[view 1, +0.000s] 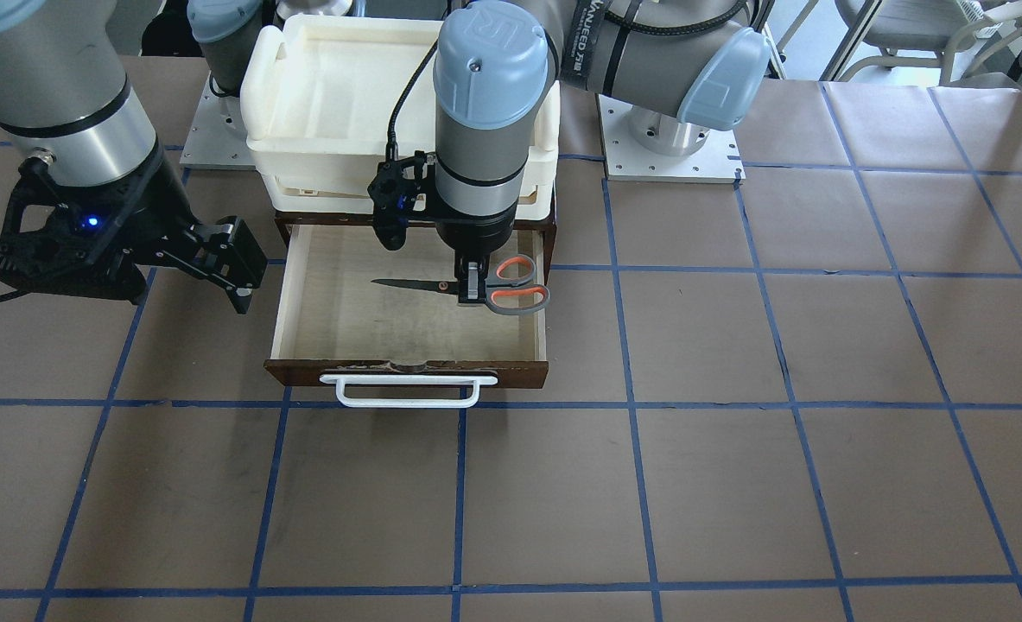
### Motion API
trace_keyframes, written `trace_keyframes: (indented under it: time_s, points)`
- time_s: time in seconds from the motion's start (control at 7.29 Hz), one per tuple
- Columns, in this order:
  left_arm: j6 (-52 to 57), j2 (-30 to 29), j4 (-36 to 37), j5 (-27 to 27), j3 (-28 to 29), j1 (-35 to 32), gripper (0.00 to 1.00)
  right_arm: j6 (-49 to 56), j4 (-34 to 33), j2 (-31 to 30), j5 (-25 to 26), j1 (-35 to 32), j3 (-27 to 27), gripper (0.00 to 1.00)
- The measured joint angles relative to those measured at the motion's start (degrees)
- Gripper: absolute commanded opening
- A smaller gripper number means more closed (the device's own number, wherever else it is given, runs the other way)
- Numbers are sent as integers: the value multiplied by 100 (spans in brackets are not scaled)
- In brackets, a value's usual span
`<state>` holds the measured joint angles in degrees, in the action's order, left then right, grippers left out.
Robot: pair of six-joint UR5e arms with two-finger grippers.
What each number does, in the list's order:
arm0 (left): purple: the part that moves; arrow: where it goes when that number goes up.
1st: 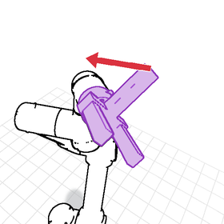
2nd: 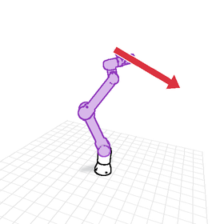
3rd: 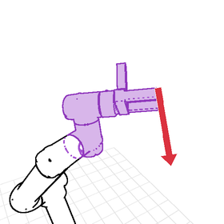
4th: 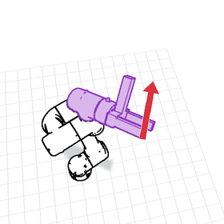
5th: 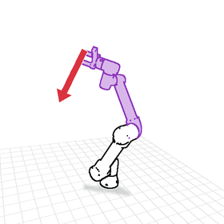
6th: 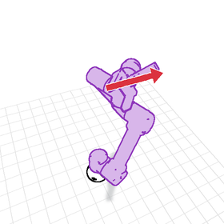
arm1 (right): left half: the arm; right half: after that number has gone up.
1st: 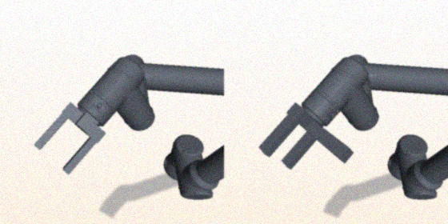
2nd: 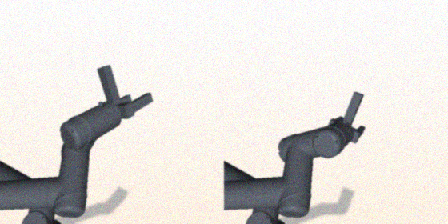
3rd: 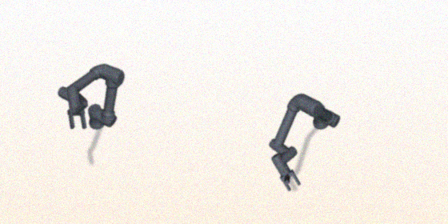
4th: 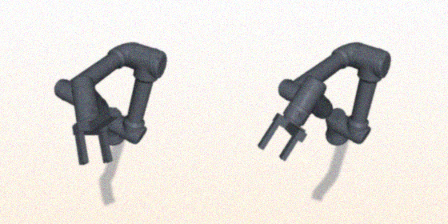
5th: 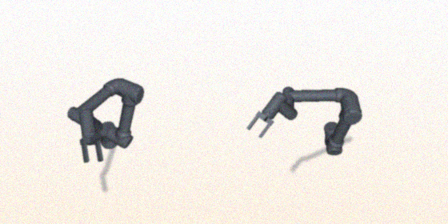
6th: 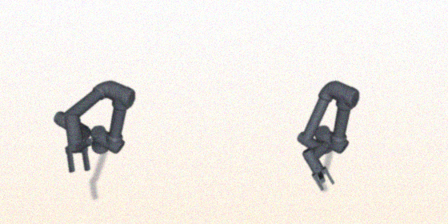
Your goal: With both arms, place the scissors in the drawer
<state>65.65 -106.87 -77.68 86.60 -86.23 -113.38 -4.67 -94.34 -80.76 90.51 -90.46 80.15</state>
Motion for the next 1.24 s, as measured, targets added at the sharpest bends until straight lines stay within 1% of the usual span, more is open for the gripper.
trace_keyframes:
  time_s: [0.69, 1.24]
  points:
    - [-54, -223, 102, -26, -71, -193, 0, 35, 252, -210, 69, 21, 65, 100]
    - [-57, -350, 109, -29, -88, -249, 0, 38, 245, -263, 12, 18, 79, 100]
